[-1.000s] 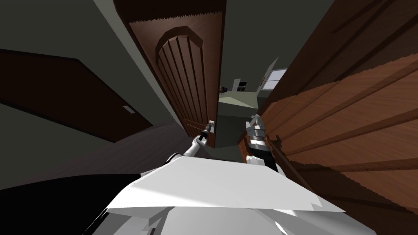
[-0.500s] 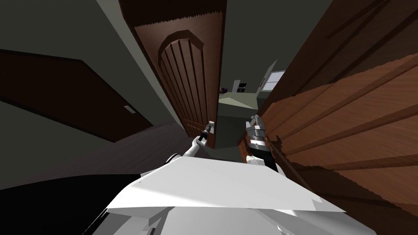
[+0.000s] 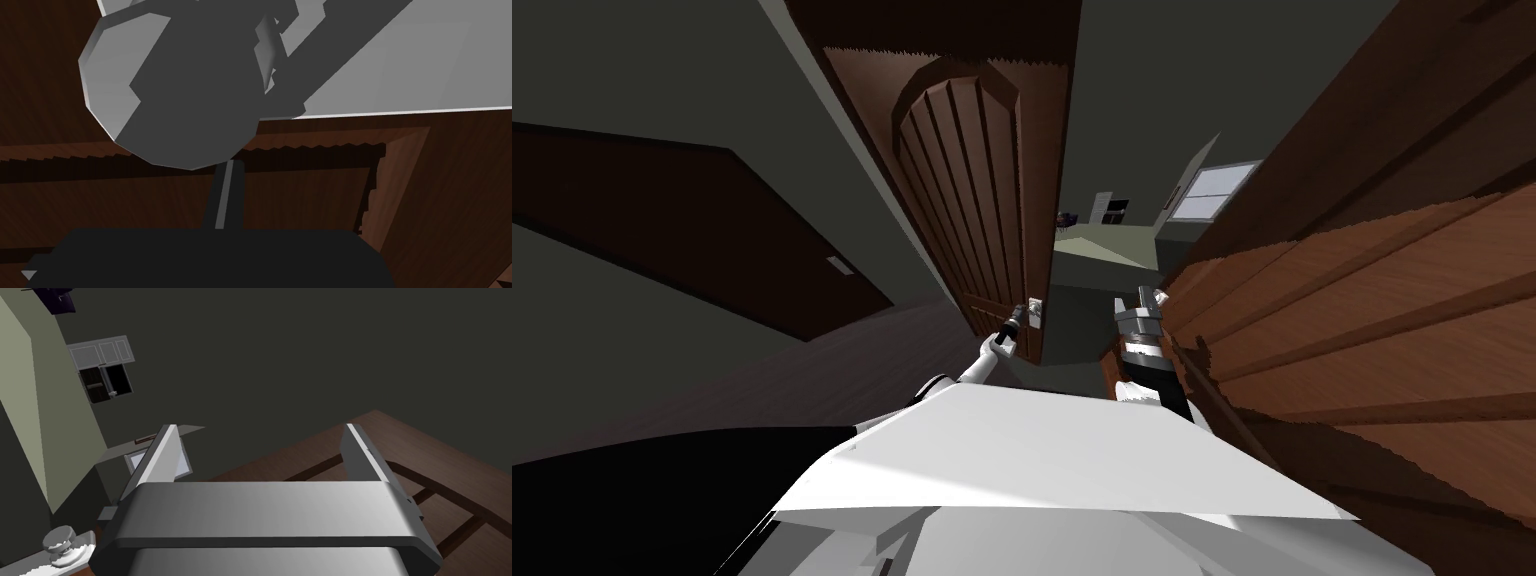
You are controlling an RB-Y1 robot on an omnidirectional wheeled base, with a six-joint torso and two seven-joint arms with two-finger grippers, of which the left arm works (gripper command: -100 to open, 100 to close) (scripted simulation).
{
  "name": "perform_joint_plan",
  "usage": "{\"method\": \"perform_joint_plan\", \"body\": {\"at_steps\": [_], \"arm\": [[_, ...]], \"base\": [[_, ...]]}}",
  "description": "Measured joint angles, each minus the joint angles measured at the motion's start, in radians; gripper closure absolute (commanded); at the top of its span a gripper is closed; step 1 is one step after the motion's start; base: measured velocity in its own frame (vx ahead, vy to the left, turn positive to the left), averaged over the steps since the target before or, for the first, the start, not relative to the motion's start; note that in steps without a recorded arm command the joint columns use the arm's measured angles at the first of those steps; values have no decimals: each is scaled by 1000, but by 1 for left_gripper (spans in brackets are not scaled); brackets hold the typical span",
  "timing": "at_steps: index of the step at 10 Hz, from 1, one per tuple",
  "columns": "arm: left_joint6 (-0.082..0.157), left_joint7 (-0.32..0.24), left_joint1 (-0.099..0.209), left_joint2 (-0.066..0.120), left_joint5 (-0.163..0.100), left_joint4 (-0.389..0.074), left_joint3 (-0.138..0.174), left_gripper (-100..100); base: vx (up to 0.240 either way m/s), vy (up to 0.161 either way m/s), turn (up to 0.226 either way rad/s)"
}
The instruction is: Push the door open
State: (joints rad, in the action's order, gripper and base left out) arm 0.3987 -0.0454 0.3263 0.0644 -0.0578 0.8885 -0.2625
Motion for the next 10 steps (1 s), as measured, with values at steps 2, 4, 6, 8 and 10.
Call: {"method": "perform_joint_plan", "body": {"at_steps": [2, 4, 6, 8, 10], "arm": [[-6, -6, -1, 1, 1, 4, -4, -100], [-10, -11, 0, 0, 0, 8, -10, -100], [-16, -15, -3, -7, -2, 17, -16, -100], [-15, -20, 2, -22, -4, 10, -22, -100], [-15, -18, 1, -18, -4, 11, -19, -100]], "base": [[-183, 49, 2], [-215, 22, 12], [-222, 61, 10], [-153, 21, 3], [130, -69, -24]]}}
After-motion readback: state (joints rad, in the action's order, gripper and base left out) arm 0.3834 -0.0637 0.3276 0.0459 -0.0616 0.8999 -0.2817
